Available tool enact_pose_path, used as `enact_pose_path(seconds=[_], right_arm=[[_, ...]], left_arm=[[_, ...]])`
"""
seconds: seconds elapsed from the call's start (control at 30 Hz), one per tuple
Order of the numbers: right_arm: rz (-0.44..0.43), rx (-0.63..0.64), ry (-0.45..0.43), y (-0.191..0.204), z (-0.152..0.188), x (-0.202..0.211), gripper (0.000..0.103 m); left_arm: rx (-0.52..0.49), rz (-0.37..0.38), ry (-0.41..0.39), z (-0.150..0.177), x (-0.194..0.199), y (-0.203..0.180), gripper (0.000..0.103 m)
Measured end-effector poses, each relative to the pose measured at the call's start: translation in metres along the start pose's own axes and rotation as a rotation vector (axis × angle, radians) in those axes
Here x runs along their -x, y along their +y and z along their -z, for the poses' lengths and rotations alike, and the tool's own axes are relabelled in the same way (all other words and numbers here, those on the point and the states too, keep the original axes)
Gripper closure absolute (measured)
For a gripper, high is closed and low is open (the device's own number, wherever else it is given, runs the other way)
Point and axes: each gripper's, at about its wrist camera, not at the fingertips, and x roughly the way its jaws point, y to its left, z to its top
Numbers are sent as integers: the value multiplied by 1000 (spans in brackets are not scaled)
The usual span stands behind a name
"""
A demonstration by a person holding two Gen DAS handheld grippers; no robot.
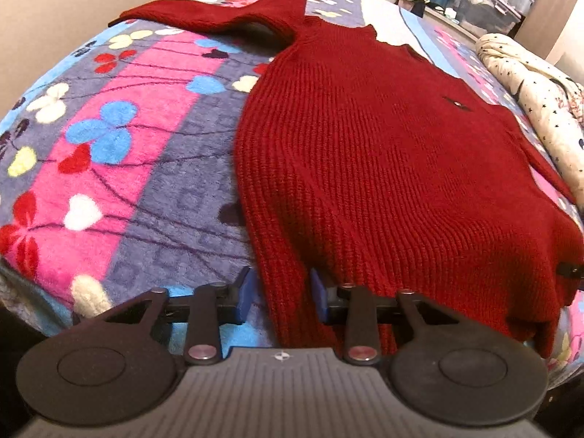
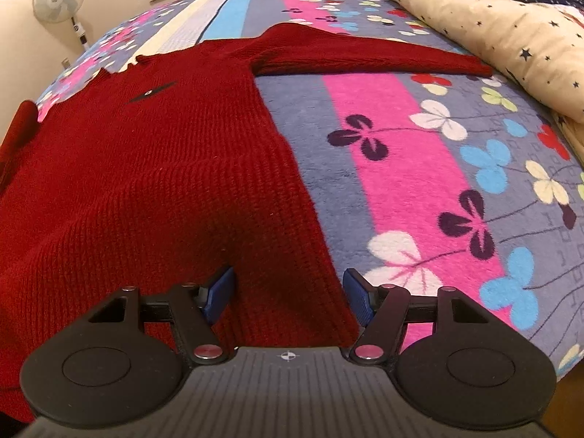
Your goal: Fold small clothes
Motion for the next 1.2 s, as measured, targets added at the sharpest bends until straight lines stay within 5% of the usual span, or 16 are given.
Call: enact_pose_path(seconds=[0.23, 0.57, 0.8, 0.9, 0.97, 1.1, 1.2], right_arm=[[-5, 17, -22, 4, 2, 6, 70], [-18, -3, -75, 2, 3, 21, 88], [-154, -73, -386, -7, 6, 97, 93], [-172, -131, -436, -17, 11, 113, 94], [-136, -169, -385, -26, 8, 108, 95], [-22, -313, -49, -51, 10, 54, 94], [-31, -293, -44, -49, 4, 49, 90]], left_arm=[[-39, 1, -20, 1, 5, -6, 92], [-77, 9, -109, 1, 29, -11, 97], [-85, 122, -271, -16, 82, 6, 98], [-46, 141, -296, -23, 94, 22, 98], [-15, 135, -254, -27, 89, 30, 98], [-3, 48, -44, -27, 49, 34, 96], [57, 19, 22, -27, 35, 39, 78]])
